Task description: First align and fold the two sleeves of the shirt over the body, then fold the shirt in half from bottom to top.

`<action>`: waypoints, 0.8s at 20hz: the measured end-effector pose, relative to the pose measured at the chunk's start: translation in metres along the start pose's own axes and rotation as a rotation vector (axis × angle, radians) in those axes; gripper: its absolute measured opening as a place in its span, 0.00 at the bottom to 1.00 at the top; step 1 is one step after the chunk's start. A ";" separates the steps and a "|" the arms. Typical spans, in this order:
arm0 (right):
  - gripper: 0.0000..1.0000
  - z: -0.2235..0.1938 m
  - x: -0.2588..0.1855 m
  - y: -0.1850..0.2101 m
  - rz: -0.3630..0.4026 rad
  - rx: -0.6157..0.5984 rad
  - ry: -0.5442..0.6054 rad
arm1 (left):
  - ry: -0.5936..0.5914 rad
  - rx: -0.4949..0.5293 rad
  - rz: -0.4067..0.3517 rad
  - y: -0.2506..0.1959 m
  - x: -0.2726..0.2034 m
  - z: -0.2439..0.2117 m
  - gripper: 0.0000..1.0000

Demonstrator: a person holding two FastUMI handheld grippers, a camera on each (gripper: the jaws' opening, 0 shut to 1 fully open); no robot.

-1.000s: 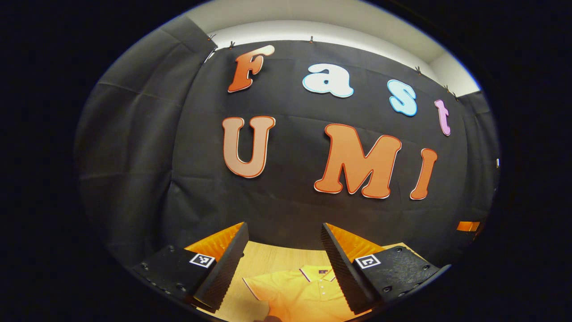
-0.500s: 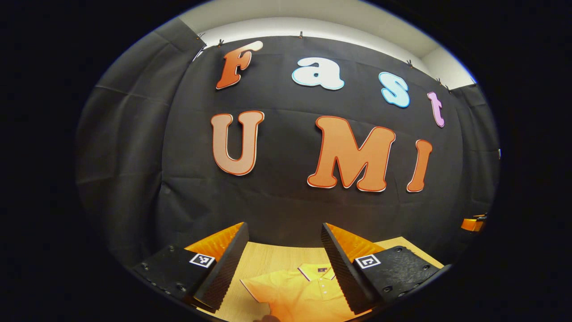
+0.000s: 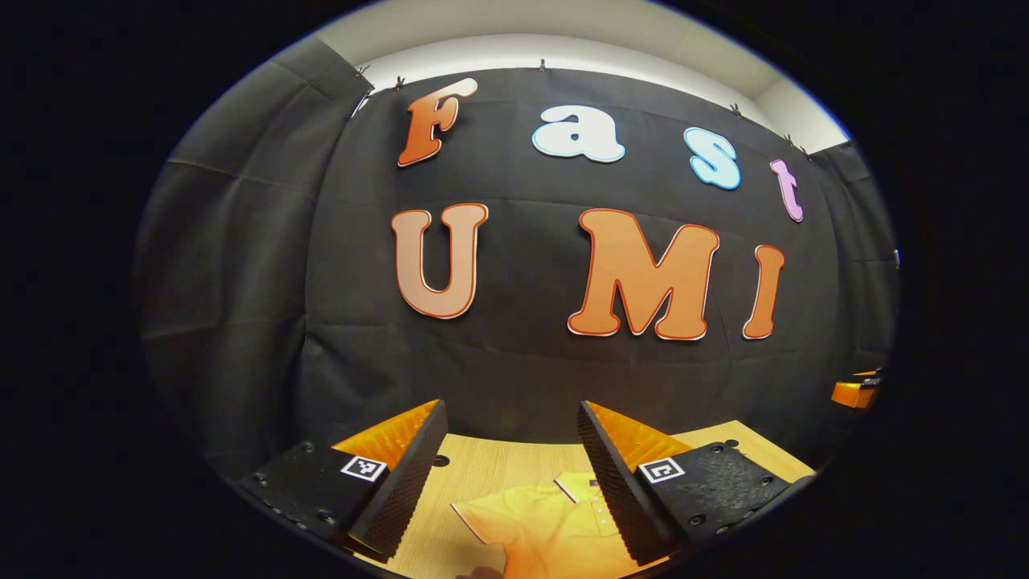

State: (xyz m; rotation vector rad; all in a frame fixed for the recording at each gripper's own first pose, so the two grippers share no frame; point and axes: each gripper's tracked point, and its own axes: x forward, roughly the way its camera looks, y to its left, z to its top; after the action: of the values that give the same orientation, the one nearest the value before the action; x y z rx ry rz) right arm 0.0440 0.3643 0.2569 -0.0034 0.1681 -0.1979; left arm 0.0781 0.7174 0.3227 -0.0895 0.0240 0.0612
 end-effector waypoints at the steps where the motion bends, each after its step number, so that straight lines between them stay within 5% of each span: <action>1: 0.98 0.000 0.000 0.000 0.002 -0.004 -0.001 | -0.003 0.001 0.000 0.001 -0.001 0.002 0.98; 16: 0.98 -0.007 0.005 0.019 0.059 -0.016 0.007 | -0.005 0.008 0.009 0.007 -0.004 0.000 0.98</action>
State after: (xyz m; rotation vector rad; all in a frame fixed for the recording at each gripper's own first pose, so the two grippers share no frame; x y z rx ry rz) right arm 0.0515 0.3819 0.2490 -0.0139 0.1763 -0.1372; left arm 0.0734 0.7238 0.3223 -0.0810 0.0200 0.0705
